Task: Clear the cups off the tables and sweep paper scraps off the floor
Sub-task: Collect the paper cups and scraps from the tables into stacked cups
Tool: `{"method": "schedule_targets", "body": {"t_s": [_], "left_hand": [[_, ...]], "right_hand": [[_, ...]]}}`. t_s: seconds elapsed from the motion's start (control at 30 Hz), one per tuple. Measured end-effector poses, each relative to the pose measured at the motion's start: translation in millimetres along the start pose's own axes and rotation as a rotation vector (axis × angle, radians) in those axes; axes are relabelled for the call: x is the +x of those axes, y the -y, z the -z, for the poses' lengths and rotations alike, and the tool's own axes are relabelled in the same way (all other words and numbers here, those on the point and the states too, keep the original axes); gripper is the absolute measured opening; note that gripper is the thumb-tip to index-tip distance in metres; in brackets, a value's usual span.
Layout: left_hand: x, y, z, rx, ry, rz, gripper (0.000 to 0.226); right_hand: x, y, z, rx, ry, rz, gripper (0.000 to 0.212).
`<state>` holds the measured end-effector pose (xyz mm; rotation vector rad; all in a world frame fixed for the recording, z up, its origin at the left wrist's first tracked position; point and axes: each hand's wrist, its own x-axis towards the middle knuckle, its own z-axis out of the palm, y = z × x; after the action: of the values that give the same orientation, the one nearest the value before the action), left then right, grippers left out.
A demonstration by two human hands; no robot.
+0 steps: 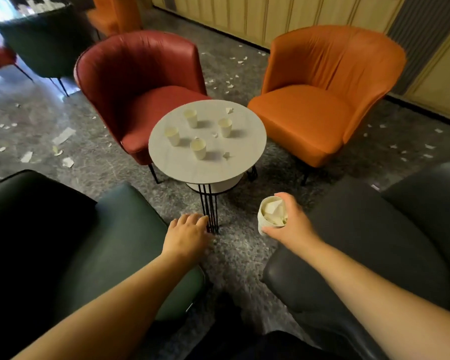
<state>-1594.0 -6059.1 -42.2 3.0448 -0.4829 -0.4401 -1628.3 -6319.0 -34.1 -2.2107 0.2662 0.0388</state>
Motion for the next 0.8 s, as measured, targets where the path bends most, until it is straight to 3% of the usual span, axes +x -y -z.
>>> {"method": "schedule_targets", "body": {"t_s": [0.43, 0.8], "left_hand": [[150, 81, 30, -0.044, -0.008, 0.074, 0.054], [240, 111, 33, -0.076, 0.053, 0.101, 0.057]], "right_hand": [[175, 52, -42, 0.017, 0.042, 0.022, 0.086], [282, 54, -50, -0.007, 0.085, -0.051, 0.087]]}}
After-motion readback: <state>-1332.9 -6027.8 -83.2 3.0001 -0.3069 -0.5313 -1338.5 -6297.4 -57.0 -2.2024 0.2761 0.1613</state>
